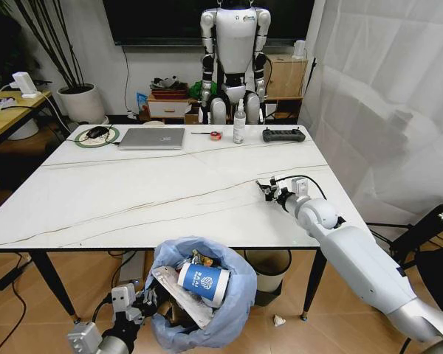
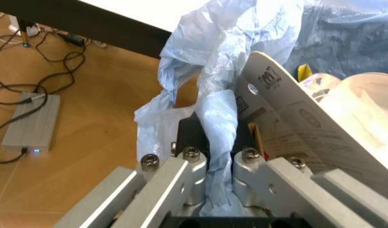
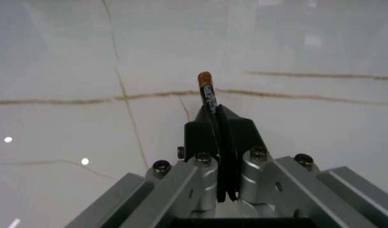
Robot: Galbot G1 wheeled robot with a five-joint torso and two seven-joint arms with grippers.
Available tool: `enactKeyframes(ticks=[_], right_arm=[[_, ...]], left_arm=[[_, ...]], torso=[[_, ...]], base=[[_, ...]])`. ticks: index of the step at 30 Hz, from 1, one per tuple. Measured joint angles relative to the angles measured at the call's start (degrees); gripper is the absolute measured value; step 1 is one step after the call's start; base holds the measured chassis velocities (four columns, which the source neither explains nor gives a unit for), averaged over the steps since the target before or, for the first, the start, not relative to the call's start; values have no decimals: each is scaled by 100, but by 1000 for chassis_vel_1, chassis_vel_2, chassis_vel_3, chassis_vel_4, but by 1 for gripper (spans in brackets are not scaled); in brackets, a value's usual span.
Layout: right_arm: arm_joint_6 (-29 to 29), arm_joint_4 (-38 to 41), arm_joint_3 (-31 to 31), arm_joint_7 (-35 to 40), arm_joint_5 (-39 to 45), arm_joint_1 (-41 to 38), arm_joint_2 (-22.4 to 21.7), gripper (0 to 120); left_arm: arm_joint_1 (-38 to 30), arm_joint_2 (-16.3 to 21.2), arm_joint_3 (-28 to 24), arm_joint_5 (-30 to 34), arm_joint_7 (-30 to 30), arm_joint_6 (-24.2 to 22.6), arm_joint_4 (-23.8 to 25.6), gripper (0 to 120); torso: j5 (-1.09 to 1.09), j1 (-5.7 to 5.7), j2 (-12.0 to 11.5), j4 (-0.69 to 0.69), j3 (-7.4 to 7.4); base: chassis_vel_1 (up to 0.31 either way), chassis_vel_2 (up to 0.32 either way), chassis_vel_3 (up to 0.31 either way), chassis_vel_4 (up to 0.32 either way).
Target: Pick up the trash bin and place the trash from the table into it.
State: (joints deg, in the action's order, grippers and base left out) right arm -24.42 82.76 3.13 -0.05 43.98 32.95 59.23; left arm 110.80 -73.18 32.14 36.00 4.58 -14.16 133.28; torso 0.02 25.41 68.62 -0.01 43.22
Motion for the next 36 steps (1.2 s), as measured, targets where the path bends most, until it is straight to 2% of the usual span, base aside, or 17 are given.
enactKeyframes(ticks=[3,7,8,9,14,20,31,35,36], right_arm=[[108,416,-37,-149,401,4,-174,0],[666,1868,-9,-979,1181,184,-676,0],[666,1868,-9,-979,1181,184,-676,0],[777,2339,46,-1232,1381,287,-826,0],[949,3706,657,-1803,1318,725,-1350,0],[1014,3881,1211,-1869,625,1062,-1547,0],[1089,3735,1223,-1691,347,1196,-1498,0],[1142,3720,1207,-1622,286,1301,-1484,17],[1142,3720,1207,-1622,286,1301,-1484,17]], left_arm=[[4,3,1,25,1,0,1,0],[46,35,48,75,6,0,51,0],[46,35,48,75,6,0,51,0],[59,37,67,79,7,0,61,0],[50,20,80,80,13,-4,76,0],[45,3,78,77,22,-9,97,0],[40,-25,44,56,25,-11,100,0],[34,-28,37,48,25,-12,100,0],[34,-28,37,48,25,-12,100,0]], torso=[[-2,0,0,0,0],[-2,0,0,0,-1],[-2,0,0,0,-1],[-3,-1,1,0,-1],[-2,-1,2,-1,-2],[0,-1,1,-1,-1],[-2,-1,1,0,0],[-2,-1,1,-1,0],[-2,-1,1,-1,0]], base=[[0,0,0,0],[0,0,0,0],[0,0,0,0],[0,0,0,0],[0,0,0,0],[0,0,0,0],[0,0,0,0],[0,0,0,0],[0,0,0,0]])
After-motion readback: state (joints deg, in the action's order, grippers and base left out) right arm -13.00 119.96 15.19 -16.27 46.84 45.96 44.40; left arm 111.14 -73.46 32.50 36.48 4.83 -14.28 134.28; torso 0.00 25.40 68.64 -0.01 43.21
